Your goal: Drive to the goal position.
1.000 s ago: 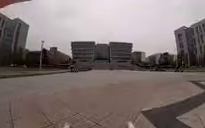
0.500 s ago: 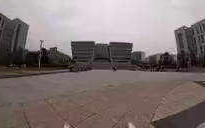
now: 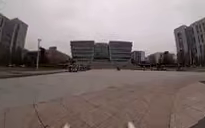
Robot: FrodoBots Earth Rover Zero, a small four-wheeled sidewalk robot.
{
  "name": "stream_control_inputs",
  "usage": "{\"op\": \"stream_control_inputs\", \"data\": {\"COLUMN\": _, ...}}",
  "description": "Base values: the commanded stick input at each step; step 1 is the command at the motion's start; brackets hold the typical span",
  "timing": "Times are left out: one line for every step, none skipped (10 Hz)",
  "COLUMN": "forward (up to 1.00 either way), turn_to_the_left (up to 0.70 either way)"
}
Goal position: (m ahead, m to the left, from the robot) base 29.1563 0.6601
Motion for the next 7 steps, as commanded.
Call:
{"op": "stream_control_inputs", "data": {"forward": 0.70, "turn_to_the_left": -0.13}}
{"op": "stream_control_inputs", "data": {"forward": 0.70, "turn_to_the_left": -0.13}}
{"op": "stream_control_inputs", "data": {"forward": 0.70, "turn_to_the_left": -0.03}}
{"op": "stream_control_inputs", "data": {"forward": 0.70, "turn_to_the_left": 0.00}}
{"op": "stream_control_inputs", "data": {"forward": 0.70, "turn_to_the_left": 0.00}}
{"op": "stream_control_inputs", "data": {"forward": 0.70, "turn_to_the_left": 0.00}}
{"op": "stream_control_inputs", "data": {"forward": 0.70, "turn_to_the_left": 0.00}}
